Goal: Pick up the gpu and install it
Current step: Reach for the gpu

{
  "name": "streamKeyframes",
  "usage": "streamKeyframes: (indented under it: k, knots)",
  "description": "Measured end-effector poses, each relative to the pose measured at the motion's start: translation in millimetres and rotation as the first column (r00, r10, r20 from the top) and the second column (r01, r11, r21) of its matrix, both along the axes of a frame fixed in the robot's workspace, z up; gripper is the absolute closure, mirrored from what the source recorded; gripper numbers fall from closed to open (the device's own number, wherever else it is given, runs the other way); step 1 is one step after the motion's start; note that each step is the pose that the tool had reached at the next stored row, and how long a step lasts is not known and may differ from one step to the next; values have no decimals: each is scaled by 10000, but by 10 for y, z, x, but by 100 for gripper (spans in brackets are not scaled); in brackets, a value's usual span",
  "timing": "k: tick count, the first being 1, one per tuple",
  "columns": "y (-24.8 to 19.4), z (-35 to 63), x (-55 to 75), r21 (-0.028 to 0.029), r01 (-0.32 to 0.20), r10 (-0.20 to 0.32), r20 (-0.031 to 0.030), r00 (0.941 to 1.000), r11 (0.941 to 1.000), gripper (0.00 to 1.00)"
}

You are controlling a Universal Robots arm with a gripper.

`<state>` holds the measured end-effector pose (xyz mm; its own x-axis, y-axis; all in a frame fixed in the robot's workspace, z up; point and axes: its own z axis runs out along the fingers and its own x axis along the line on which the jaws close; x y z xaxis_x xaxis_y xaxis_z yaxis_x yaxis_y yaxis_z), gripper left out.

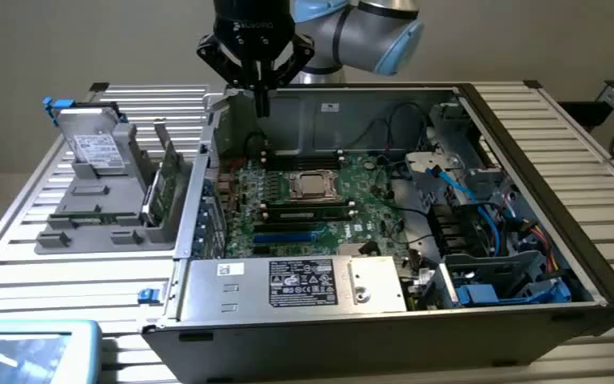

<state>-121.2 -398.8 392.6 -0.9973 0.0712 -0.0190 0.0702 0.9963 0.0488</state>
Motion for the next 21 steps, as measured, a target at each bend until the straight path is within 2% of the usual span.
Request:
streamKeyframes:
  k: [14, 21]
  knots:
    - [0, 0, -14, -1, 2, -2, -1, 10000, 10000, 88]
    - [7, -5, -294, 1, 1, -1, 1, 10000, 10000, 88]
